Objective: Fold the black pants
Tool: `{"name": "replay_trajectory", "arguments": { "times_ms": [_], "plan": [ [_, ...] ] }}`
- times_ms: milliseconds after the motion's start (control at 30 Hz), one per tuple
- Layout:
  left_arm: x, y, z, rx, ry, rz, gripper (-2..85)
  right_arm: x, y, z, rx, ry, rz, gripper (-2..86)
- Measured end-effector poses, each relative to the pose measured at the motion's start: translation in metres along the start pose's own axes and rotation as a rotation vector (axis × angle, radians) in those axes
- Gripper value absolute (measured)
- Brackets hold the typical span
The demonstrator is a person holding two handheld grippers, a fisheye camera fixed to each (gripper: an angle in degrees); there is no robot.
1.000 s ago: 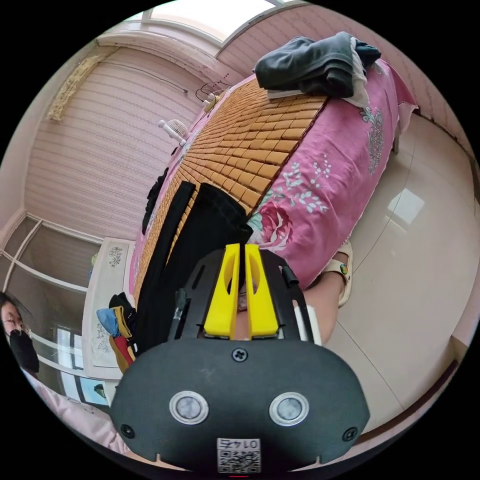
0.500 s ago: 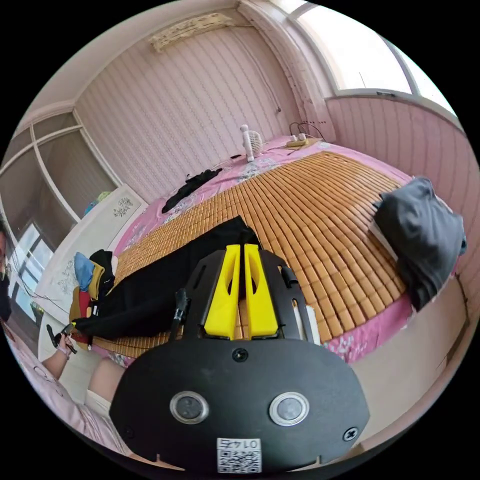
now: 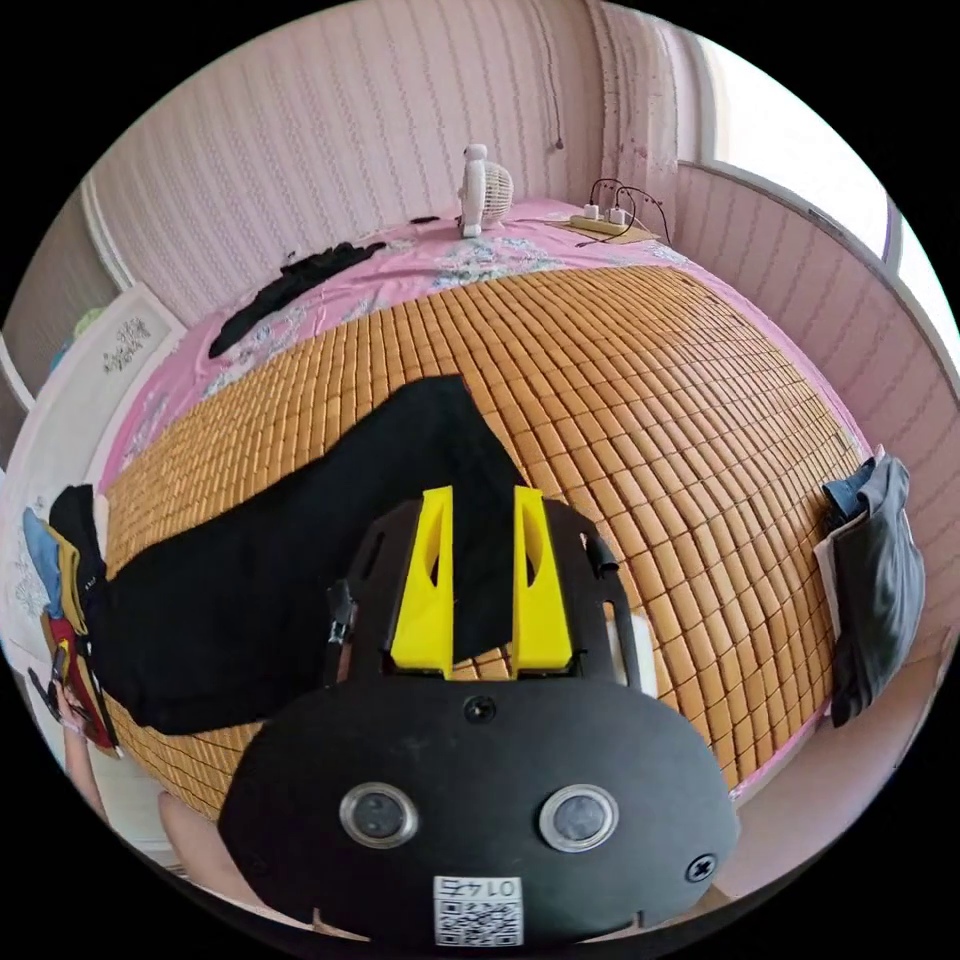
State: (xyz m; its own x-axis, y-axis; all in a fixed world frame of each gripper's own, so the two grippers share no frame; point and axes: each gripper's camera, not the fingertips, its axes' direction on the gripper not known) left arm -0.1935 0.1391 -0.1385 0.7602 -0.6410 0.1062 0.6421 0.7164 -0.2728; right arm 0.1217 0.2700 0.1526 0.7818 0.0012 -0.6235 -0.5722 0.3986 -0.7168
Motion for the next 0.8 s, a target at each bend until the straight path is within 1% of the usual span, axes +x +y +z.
{"name": "replay_trajectory", "arguments": {
  "times_ms": [67, 100, 167, 200, 233, 267, 333, 367, 433, 533, 600, 633, 667, 733, 800],
  "plan": [
    [0.026, 0.015, 0.025, -0.152, -0.032, 0.135, 5.1, -0.009, 0.009, 0.019, -0.093, 0.014, -0.031, 7.4],
    [0.032, 0.019, 0.032, -0.19, -0.056, 0.161, 4.8, -0.014, 0.014, 0.023, -0.077, 0.022, -0.037, 6.6],
    [0.055, 0.034, 0.063, -0.362, -0.2, 0.26, 1.2, -0.022, 0.018, 0.023, -0.079, 0.056, -0.067, 3.1],
    [0.063, 0.038, 0.067, -0.388, -0.226, 0.309, 0.7, -0.028, 0.02, 0.022, -0.092, 0.094, -0.111, 2.1],
    [0.081, 0.042, 0.066, -0.353, -0.281, 0.42, -0.2, -0.035, 0.023, 0.022, -0.113, 0.138, -0.179, 1.4],
    [0.096, 0.046, 0.068, -0.365, -0.331, 0.515, -0.5, -0.039, 0.025, 0.021, -0.124, 0.161, -0.217, 1.1],
    [0.112, 0.05, 0.068, -0.406, -0.382, 0.609, -0.8, -0.051, 0.043, 0.019, -0.169, 0.251, -0.4, 0.3],
    [0.119, 0.052, 0.066, -0.449, -0.403, 0.643, -0.9, -0.053, 0.05, 0.019, -0.186, 0.271, -0.445, 0.2],
    [0.122, 0.058, 0.058, -0.5, -0.424, 0.652, -0.9, -0.05, 0.082, 0.008, -0.226, 0.297, -0.539, -0.1],
    [0.121, 0.078, 0.036, -0.559, -0.444, 0.633, -1.0, -0.037, 0.125, -0.015, -0.256, 0.249, -0.564, -0.2],
    [0.121, 0.089, 0.018, -0.557, -0.436, 0.598, -1.0, -0.026, 0.148, -0.031, -0.262, 0.226, -0.525, -0.2],
    [0.122, 0.095, 0.0, -0.515, -0.42, 0.571, -1.0, -0.019, 0.161, -0.045, -0.243, 0.227, -0.493, -0.2],
    [0.125, 0.1, -0.025, -0.423, -0.394, 0.54, -1.0, -0.016, 0.168, -0.054, -0.221, 0.228, -0.472, -0.2],
    [0.128, 0.109, -0.063, -0.31, -0.325, 0.49, -1.0, -0.001, 0.198, -0.096, -0.098, 0.194, -0.388, -0.2],
    [0.135, 0.12, -0.098, -0.251, -0.264, 0.468, -1.0, 0.012, 0.221, -0.121, -0.057, 0.15, -0.329, -0.2]
  ]
}}
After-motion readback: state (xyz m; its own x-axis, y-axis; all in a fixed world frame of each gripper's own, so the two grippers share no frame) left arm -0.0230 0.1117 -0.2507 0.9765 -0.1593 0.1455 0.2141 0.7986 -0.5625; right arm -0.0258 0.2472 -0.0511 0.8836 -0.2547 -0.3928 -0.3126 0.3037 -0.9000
